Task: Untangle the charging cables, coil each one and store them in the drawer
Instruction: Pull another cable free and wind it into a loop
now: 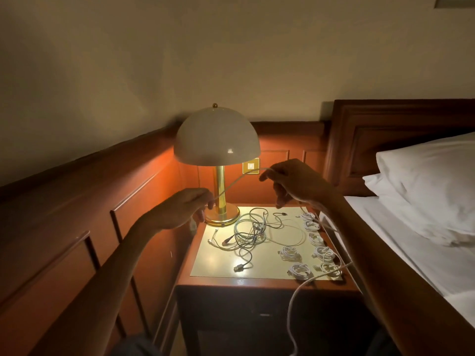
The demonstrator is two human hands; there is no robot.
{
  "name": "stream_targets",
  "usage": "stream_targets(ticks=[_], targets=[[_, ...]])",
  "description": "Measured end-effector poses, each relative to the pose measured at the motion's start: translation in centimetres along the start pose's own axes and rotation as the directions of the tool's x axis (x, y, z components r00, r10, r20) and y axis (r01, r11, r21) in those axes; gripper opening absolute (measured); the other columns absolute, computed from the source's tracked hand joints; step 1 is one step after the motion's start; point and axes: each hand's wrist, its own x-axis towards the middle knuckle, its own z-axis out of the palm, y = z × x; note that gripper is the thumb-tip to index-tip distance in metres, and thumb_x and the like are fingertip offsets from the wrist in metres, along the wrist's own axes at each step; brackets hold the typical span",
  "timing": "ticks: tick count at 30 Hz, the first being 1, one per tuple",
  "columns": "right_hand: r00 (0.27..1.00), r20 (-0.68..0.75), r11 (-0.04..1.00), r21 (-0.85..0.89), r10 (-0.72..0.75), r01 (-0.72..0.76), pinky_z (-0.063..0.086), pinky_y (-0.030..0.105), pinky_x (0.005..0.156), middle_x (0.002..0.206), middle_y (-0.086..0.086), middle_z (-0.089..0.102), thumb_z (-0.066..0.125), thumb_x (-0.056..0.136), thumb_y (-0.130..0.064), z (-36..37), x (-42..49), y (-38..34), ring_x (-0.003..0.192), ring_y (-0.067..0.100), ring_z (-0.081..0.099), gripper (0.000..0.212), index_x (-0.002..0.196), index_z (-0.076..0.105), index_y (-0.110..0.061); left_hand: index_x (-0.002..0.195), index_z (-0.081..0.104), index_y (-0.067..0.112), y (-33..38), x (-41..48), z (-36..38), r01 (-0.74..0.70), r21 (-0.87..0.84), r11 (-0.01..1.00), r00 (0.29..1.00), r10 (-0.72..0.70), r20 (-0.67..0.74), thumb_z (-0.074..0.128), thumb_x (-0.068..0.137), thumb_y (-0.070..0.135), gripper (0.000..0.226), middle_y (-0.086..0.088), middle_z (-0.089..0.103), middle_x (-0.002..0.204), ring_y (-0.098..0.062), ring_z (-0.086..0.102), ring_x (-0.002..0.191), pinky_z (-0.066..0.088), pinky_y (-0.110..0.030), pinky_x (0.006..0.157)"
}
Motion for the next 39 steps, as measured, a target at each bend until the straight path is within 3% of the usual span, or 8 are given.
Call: stream_targets(ticks=[4, 8, 12, 17, 21, 27, 31, 39], targets=[[0.979, 0.159, 0.949, -0.268, -0.130, 0.170, 0.053, 0.034, 0.088, 0.110, -0.006, 0.069, 0.074, 0.088, -0.029, 1.9, -0.6, 0.6, 0.090, 0.013, 0.068, 0.057, 0.140, 0.051, -0.027, 0.090, 0.053, 0.000, 0.8, -0.1, 2.5, 0.003, -0.163, 0.987, 0.999, -0.010, -0.042, 0.037, 0.107, 0.025, 0.034, -0.004, 0.029, 0.063, -0.014, 0.031, 0.055, 0.039, -0.026, 0.054], [0.953, 0.229, 0.978, -0.013, -0.200, 0.208, 0.054, 0.026, 0.068, 0.074, 0.007, 0.072, 0.056, 0.101, -0.021, 3.0, -0.8, 0.4, 0.070, 0.017, 0.068, 0.024, 0.100, 0.075, -0.006, 0.088, 0.057, 0.009, 2.4, 0.7, 3.9, -0.065, -0.280, 0.958, 0.995, 0.041, -0.088, 0.037, 0.106, 0.028, 0.033, 0.001, 0.029, 0.059, -0.009, 0.026, 0.048, 0.025, -0.022, 0.046], [0.983, 0.059, 0.974, 0.155, -0.176, 0.165, 0.062, 0.049, 0.067, 0.052, -0.005, 0.049, 0.055, 0.102, -0.017, 2.1, -0.3, 0.8, 0.048, 0.012, 0.055, 0.023, 0.097, 0.075, -0.006, 0.110, 0.061, 0.010, 1.8, 1.0, 4.7, -0.086, -0.297, 0.951, 0.996, 0.072, -0.058, 0.039, 0.106, 0.027, 0.029, 0.002, 0.041, 0.064, -0.008, 0.039, 0.055, 0.034, -0.021, 0.050], [0.982, -0.014, 0.982, 0.008, -0.191, 0.191, 0.056, 0.031, 0.053, 0.055, -0.003, 0.056, 0.053, 0.103, -0.026, 2.0, -0.3, 1.1, 0.048, 0.023, 0.064, 0.023, 0.108, 0.072, -0.012, 0.098, 0.062, 0.005, 1.0, 1.1, 6.3, 0.006, -0.428, 0.904, 1.000, 0.000, 0.016, 0.037, 0.106, 0.020, 0.031, 0.003, 0.049, 0.057, -0.010, 0.047, 0.052, 0.042, -0.019, 0.050], [0.949, 0.046, 0.919, -0.237, -0.312, 0.314, 0.047, 0.014, 0.070, 0.099, -0.005, 0.072, 0.062, 0.097, -0.028, 2.6, -0.6, 1.2, 0.072, 0.002, 0.065, 0.038, 0.135, 0.060, -0.023, 0.103, 0.062, 0.002, 1.7, 1.1, 6.8, 0.016, -0.442, 0.897, 0.998, 0.011, 0.058, 0.035, 0.106, 0.026, 0.037, 0.002, 0.052, 0.056, -0.012, 0.049, 0.051, 0.042, -0.021, 0.051], [0.924, 0.254, 0.937, -0.124, -0.288, 0.326, 0.051, 0.021, 0.060, 0.067, -0.018, 0.068, 0.062, 0.097, -0.030, 1.9, -0.5, 1.6, 0.059, 0.003, 0.064, 0.024, 0.106, 0.076, -0.013, 0.101, 0.063, 0.008, 1.3, 1.2, 7.1, 0.061, -0.450, 0.891, 0.993, -0.008, 0.118, 0.039, 0.101, 0.035, 0.037, 0.006, 0.045, 0.055, -0.011, 0.044, 0.049, 0.038, -0.022, 0.051], [0.923, 0.248, 0.928, -0.159, -0.294, 0.338, 0.054, 0.028, 0.079, 0.101, -0.010, 0.076, 0.064, 0.095, -0.034, 1.7, 0.0, 2.2, 0.088, 0.005, 0.069, 0.024, 0.105, 0.078, -0.019, 0.126, 0.055, -0.003, 0.9, 0.4, 6.6, 0.172, -0.547, 0.820, 0.941, 0.027, 0.336, 0.035, 0.106, 0.024, 0.039, -0.004, 0.065, 0.083, -0.019, 0.066, 0.079, 0.053, -0.027, 0.071], [0.943, 0.077, 0.919, -0.212, -0.323, 0.333, 0.044, 0.007, 0.071, 0.094, -0.014, 0.073, 0.068, 0.094, -0.022, 2.8, 0.2, 2.7, 0.082, -0.008, 0.063, 0.014, 0.100, 0.079, -0.016, 0.124, 0.060, -0.002, 0.5, 0.2, 7.0, 0.263, -0.587, 0.766, 0.895, 0.033, 0.444, 0.041, 0.102, 0.026, 0.040, -0.016, 0.068, 0.122, -0.032, 0.066, 0.112, 0.055, -0.039, 0.094]])
